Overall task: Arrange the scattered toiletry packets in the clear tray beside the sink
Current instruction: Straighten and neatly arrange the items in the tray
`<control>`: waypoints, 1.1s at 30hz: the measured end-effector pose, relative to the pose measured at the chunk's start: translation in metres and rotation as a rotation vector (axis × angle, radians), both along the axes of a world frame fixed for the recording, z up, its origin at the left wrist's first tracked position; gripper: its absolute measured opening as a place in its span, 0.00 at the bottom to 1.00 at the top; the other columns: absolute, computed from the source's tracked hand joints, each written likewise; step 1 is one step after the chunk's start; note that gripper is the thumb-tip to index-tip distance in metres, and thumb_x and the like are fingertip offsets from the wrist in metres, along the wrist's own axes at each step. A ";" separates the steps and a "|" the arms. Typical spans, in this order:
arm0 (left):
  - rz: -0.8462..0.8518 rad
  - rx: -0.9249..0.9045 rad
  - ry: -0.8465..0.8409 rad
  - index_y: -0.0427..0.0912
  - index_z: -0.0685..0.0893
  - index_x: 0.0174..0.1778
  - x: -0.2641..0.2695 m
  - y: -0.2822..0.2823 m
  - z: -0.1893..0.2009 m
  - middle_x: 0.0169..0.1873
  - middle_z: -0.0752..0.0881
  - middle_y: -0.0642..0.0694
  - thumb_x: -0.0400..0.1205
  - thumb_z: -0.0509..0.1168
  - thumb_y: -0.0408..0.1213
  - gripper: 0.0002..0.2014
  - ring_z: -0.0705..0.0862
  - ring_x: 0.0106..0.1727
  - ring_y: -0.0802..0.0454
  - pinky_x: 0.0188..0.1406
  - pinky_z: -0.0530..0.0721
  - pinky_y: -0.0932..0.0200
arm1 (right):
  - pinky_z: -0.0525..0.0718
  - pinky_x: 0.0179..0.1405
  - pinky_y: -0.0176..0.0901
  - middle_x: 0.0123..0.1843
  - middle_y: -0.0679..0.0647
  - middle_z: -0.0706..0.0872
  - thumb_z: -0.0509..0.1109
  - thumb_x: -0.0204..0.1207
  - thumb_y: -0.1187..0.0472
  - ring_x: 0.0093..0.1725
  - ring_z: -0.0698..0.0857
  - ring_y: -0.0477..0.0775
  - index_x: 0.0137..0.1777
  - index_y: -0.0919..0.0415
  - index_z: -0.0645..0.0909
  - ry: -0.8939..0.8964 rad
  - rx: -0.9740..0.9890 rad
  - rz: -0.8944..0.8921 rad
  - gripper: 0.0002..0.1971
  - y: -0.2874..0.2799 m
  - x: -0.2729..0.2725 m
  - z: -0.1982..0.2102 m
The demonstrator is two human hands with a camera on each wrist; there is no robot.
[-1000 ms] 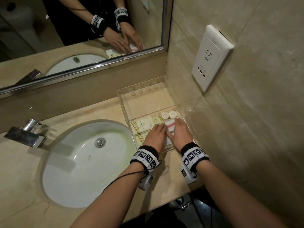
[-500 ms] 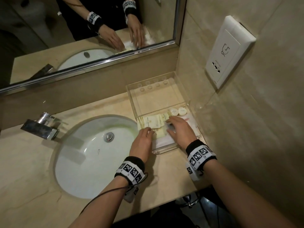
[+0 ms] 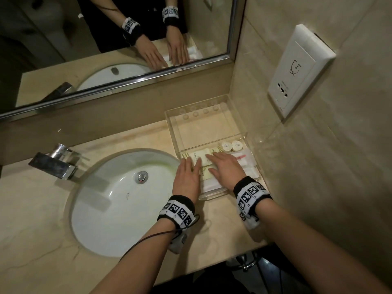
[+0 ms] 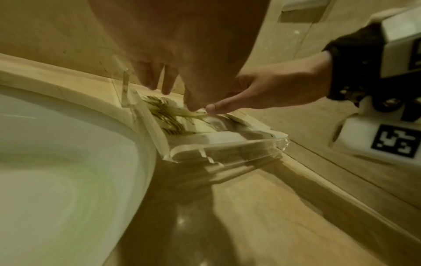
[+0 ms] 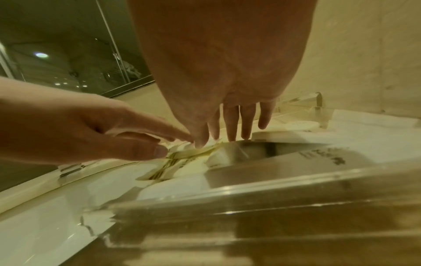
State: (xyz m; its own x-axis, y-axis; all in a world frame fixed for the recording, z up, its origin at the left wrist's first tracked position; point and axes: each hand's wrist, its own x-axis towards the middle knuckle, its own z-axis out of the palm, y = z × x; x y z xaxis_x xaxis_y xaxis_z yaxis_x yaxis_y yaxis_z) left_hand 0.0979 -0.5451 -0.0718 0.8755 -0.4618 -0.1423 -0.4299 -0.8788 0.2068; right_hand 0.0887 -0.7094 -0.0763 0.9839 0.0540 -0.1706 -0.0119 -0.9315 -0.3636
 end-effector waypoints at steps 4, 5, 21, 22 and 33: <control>-0.057 0.040 0.083 0.43 0.46 0.85 0.001 -0.004 -0.001 0.84 0.47 0.36 0.87 0.51 0.30 0.30 0.48 0.85 0.40 0.84 0.52 0.53 | 0.62 0.82 0.52 0.81 0.57 0.72 0.62 0.85 0.55 0.81 0.68 0.59 0.81 0.58 0.68 0.001 0.009 0.019 0.25 0.001 0.008 -0.001; -0.046 0.044 0.097 0.43 0.46 0.85 0.001 -0.005 0.000 0.84 0.46 0.36 0.86 0.52 0.28 0.32 0.48 0.85 0.40 0.84 0.53 0.53 | 0.62 0.82 0.52 0.81 0.57 0.73 0.62 0.85 0.56 0.81 0.68 0.59 0.81 0.59 0.68 0.000 0.018 0.010 0.25 0.001 0.010 -0.002; 0.511 -0.463 0.432 0.42 0.76 0.51 -0.011 0.046 0.005 0.45 0.85 0.44 0.81 0.67 0.42 0.10 0.85 0.50 0.43 0.50 0.83 0.51 | 0.80 0.43 0.35 0.46 0.47 0.86 0.70 0.80 0.56 0.44 0.85 0.46 0.51 0.56 0.82 -0.062 0.404 -0.633 0.05 -0.041 -0.066 0.027; 0.560 -0.478 0.537 0.41 0.77 0.49 -0.014 0.047 0.001 0.43 0.86 0.44 0.80 0.69 0.44 0.11 0.86 0.48 0.43 0.49 0.84 0.52 | 0.80 0.41 0.37 0.42 0.49 0.86 0.72 0.78 0.55 0.43 0.86 0.50 0.46 0.56 0.80 -0.006 0.428 -0.736 0.06 -0.044 -0.072 0.022; 0.747 -0.659 0.822 0.35 0.79 0.56 -0.023 0.037 -0.001 0.37 0.90 0.35 0.79 0.70 0.33 0.12 0.88 0.34 0.41 0.53 0.89 0.42 | 0.90 0.32 0.40 0.41 0.68 0.91 0.75 0.77 0.56 0.33 0.92 0.53 0.49 0.66 0.77 0.282 1.098 -1.189 0.14 -0.046 -0.080 -0.020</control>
State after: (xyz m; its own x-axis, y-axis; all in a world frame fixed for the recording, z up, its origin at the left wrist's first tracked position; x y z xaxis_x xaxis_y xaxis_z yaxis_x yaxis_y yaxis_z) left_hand 0.0745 -0.5079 -0.0728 0.7153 -0.0902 -0.6929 0.5778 -0.4813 0.6591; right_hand 0.0089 -0.7551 -0.0967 0.5055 -0.4548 -0.7332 -0.6655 0.3352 -0.6668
